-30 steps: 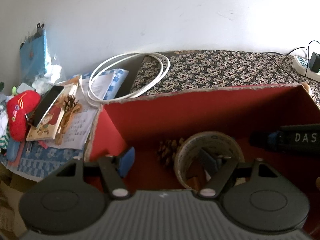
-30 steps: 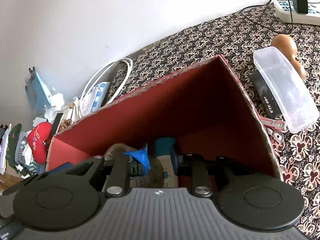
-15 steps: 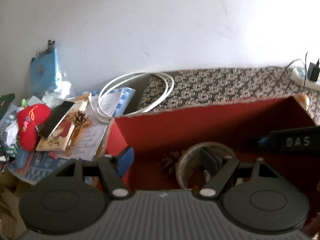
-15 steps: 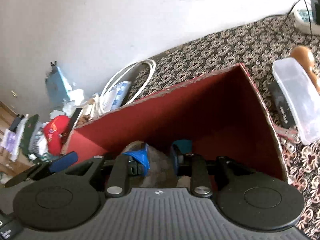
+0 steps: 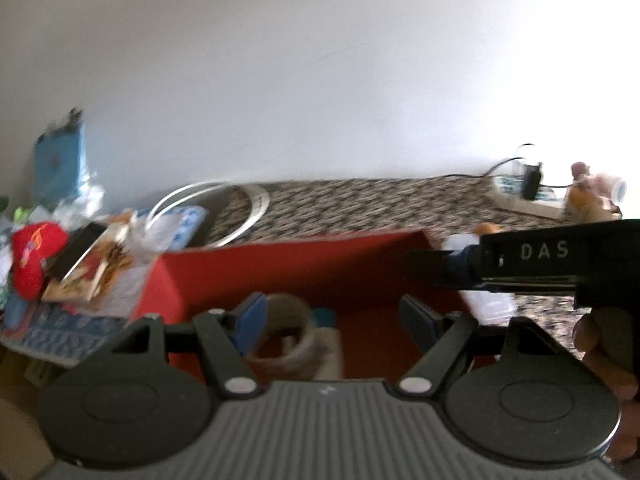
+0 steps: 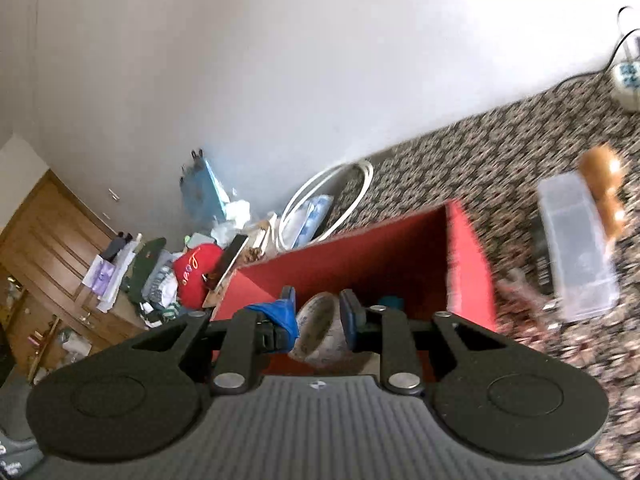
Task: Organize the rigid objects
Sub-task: 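Withdraw the right gripper and move it toward the clear plastic case, then grasp the clear plastic pencil case at its end with the right gripper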
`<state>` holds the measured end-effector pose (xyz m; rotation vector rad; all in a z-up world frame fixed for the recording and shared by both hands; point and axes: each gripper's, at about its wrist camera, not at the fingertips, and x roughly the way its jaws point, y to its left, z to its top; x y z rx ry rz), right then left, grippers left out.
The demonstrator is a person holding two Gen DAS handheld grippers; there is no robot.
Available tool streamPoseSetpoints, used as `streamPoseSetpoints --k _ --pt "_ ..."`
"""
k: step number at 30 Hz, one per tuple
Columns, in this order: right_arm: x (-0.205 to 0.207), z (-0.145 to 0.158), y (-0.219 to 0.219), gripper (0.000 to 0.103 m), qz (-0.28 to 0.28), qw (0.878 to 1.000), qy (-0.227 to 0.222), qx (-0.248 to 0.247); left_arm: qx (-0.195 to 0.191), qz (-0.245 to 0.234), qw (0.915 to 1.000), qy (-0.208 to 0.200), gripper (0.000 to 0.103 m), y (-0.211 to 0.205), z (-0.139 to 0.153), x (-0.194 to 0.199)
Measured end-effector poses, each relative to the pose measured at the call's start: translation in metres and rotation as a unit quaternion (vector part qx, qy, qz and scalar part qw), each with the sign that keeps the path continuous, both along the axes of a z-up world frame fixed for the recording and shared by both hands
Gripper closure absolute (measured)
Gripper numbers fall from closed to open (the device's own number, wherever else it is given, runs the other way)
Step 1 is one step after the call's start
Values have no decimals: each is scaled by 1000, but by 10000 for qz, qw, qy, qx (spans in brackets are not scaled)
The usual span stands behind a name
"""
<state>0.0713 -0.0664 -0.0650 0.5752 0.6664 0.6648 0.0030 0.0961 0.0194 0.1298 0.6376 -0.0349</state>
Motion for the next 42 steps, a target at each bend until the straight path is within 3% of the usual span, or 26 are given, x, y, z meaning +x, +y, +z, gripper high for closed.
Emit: streamPoseSetpoints --k 10,19,23,33,42 --pt "-6 -20 -102 96 -590 9980 82 -212 -310 -870 9957 40 21 -73 -3 -3" --pt "8 -69 -154 95 -757 9944 638 -378 -25 -1326 9906 325 20 -140 -42 1" --pt "16 -85 -168 95 -641 9940 864 -184 140 -1401 9895 319 20 -165 -63 14" --pt "58 -108 -177 94 -178 9900 1368 277 539 -936 9928 521 20 -187 -125 71" --pt "89 -120 -165 93 194 9863 1588 411 748 -660 9926 697 20 -190 -150 104"
